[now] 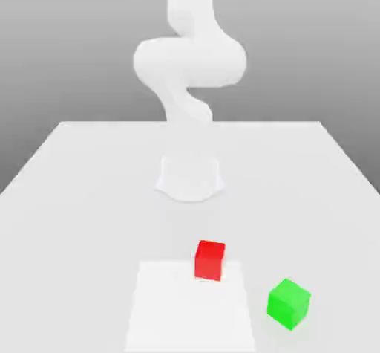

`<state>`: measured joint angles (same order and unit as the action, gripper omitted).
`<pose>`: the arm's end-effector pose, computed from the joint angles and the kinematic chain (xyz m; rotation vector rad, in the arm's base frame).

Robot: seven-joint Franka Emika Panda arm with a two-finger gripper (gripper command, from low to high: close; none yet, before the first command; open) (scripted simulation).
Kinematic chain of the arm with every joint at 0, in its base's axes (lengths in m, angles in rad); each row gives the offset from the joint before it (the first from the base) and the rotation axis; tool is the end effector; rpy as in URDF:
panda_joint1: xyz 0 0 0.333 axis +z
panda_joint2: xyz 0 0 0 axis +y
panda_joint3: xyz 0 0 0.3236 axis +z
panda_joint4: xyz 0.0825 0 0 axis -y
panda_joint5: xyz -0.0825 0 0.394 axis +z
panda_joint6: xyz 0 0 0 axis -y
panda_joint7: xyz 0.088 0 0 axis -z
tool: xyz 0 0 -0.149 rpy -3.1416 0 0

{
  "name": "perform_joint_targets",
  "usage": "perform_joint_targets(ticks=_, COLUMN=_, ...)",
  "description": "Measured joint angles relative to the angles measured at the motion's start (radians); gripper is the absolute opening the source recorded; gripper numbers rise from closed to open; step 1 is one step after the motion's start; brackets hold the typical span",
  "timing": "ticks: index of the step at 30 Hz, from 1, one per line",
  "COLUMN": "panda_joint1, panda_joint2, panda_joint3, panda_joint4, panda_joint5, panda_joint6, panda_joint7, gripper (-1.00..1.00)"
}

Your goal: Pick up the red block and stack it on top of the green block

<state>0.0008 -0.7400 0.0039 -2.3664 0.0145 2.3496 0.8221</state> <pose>0.4053 0.0029 0.6346 -2.4667 1.0776 -0.9263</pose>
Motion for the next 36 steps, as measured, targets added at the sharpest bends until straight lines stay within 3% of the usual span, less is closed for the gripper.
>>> perform_joint_targets(ticks=16, panda_joint1=0.005, panda_joint2=0.513, panda_joint3=0.105, panda_joint4=-0.522, panda_joint5=0.048, panda_joint6=0.408, panda_joint7=0.234, gripper=0.0)
perform_joint_targets(ticks=20, panda_joint1=0.0, panda_joint2=0.753, panda_joint3=0.107, panda_joint4=-0.558, panda_joint5=-0.027, panda_joint6=0.596, panda_joint7=0.323, gripper=0.0)
perform_joint_targets(ticks=23, panda_joint1=0.045, panda_joint2=0.87, panda_joint3=0.049, panda_joint4=-0.547, panda_joint5=-0.076, panda_joint6=0.695, panda_joint7=0.361, gripper=0.0)
perform_joint_targets(ticks=24, panda_joint1=0.061, panda_joint2=0.902, panda_joint3=0.031, panda_joint4=-0.543, panda_joint5=-0.083, panda_joint6=0.722, panda_joint7=0.367, gripper=-1.0)
perform_joint_targets(ticks=31, panda_joint1=0.065, panda_joint2=0.908, panda_joint3=0.027, panda_joint4=-0.542, panda_joint5=-0.089, panda_joint6=0.728, panda_joint7=0.372, gripper=-1.0)
perform_joint_targets(ticks=36, panda_joint1=0.056, panda_joint2=0.752, panda_joint3=0.054, panda_joint4=-0.564, panda_joint5=-0.021, panda_joint6=0.594, panda_joint7=0.322, gripper=-1.0)
